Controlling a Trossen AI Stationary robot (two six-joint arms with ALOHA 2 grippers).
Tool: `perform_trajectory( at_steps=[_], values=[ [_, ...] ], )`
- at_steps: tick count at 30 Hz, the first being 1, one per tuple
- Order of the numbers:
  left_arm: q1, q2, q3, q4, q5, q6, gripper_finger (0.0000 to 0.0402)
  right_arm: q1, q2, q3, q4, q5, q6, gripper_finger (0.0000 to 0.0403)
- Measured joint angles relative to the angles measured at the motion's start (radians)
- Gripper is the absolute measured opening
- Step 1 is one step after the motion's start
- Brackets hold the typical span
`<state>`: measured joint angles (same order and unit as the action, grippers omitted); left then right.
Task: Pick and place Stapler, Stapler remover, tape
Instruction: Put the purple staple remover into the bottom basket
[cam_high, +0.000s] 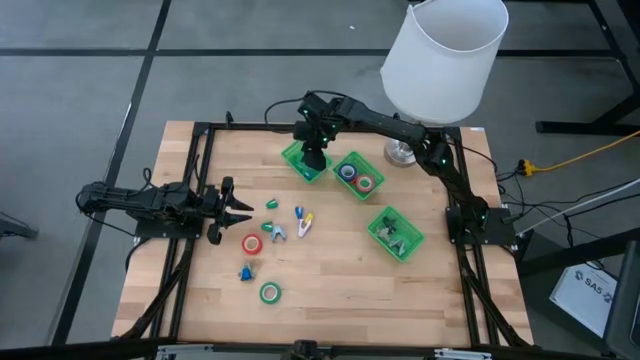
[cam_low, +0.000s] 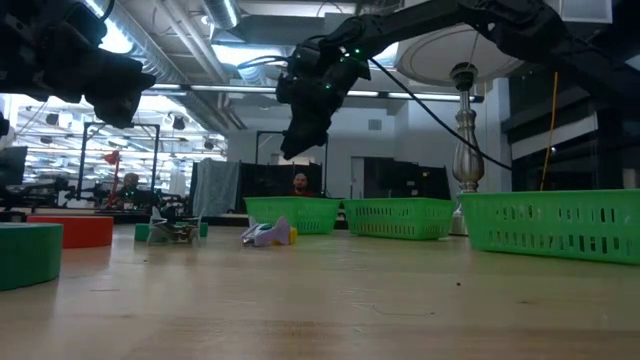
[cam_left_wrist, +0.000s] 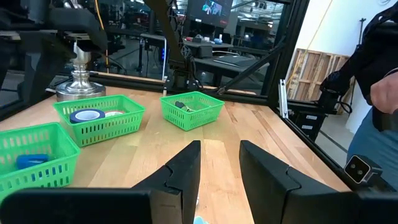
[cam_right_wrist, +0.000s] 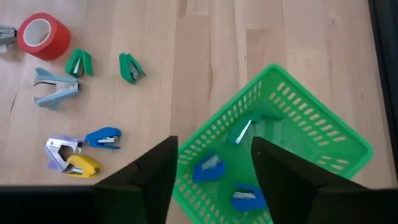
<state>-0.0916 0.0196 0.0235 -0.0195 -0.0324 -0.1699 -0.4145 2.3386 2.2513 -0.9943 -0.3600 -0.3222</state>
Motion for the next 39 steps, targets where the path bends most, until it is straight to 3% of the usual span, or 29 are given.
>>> perform_trajectory(
  at_steps=[14, 20, 39],
  values=[
    [0.000, 0.000, 0.000, 0.000, 0.000, 0.000, 0.0107, 0.060, 0.000, 0.000, -0.021, -0.004, -0.003, 0.0230],
    [0.000, 0.000, 0.000, 0.000, 0.000, 0.000, 0.0107, 0.114, 0.000, 0.000, -0.021, -0.050, -0.007, 0.0230],
    [0.000, 0.000, 0.000, 0.000, 0.000, 0.000, 0.0107, 0.303, 0.000, 0.000, 0.062, -0.052, -0.122, 0.0230]
  ],
)
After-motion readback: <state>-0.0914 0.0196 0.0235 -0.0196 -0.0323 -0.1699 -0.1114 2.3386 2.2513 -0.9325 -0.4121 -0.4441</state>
